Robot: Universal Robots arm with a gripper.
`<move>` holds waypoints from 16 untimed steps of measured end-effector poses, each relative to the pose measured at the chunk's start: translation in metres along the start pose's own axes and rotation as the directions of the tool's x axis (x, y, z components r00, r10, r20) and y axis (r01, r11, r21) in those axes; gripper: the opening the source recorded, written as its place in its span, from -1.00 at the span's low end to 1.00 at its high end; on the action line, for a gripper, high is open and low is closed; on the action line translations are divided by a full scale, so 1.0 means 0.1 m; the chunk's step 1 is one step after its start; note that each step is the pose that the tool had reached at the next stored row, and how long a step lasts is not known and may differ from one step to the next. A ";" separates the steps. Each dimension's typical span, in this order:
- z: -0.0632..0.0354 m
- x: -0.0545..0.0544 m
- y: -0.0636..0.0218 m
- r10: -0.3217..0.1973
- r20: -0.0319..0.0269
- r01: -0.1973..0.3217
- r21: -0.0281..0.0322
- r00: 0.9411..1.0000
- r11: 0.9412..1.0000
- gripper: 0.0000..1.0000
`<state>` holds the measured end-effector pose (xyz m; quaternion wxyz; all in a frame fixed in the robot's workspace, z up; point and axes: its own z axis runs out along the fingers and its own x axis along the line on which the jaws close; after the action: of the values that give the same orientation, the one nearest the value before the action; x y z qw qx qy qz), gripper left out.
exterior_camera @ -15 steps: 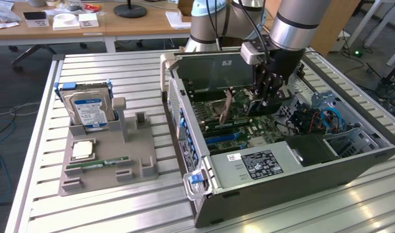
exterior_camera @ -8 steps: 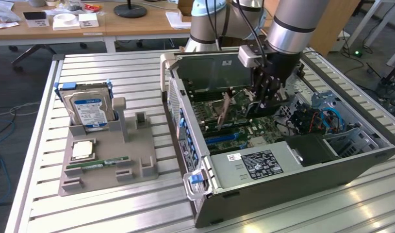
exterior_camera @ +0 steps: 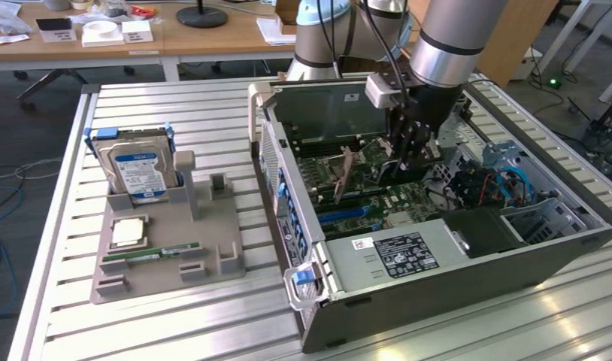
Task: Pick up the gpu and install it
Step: 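Insert the gpu into the slot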
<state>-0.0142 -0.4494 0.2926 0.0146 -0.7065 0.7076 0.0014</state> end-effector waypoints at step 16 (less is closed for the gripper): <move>0.011 0.00 0.135 0.000 0.000 0.000 0.001 1.000 1.000 -0.47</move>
<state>-0.0276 -0.4495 0.2912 0.0149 -0.7065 0.7075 0.0013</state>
